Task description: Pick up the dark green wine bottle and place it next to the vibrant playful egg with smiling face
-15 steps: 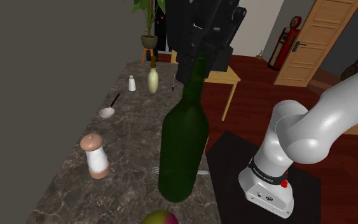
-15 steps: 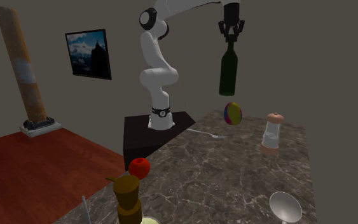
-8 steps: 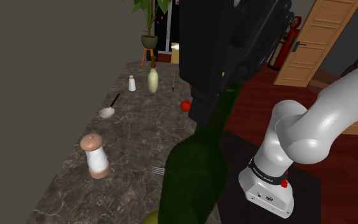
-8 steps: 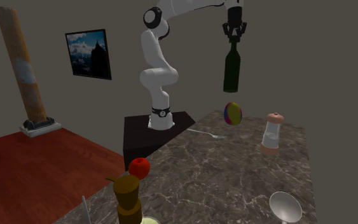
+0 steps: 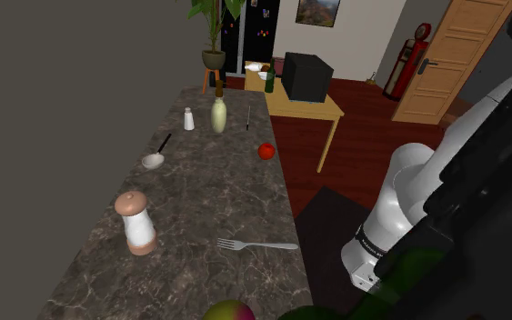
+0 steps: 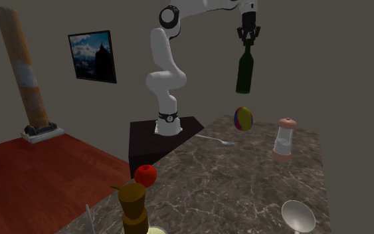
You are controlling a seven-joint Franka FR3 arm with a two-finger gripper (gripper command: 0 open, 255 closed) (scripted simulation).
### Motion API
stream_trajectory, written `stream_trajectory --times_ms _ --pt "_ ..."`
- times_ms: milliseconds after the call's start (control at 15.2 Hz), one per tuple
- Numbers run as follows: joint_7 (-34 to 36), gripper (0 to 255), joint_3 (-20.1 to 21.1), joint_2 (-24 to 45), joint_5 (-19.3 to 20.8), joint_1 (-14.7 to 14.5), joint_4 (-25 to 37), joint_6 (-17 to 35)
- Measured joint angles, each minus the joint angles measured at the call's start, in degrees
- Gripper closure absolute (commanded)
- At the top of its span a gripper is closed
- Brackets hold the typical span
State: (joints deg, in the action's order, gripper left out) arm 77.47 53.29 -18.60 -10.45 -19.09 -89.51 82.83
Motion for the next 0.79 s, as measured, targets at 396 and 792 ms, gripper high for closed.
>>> stream_trajectory --times_ms 396,792 --pt "4.80 255 5.89 3.10 1.88 0.84 -0.50 3.37" --pt "3.65 255 4.47 0.66 0.01 -0.35 -6.78 7.94"
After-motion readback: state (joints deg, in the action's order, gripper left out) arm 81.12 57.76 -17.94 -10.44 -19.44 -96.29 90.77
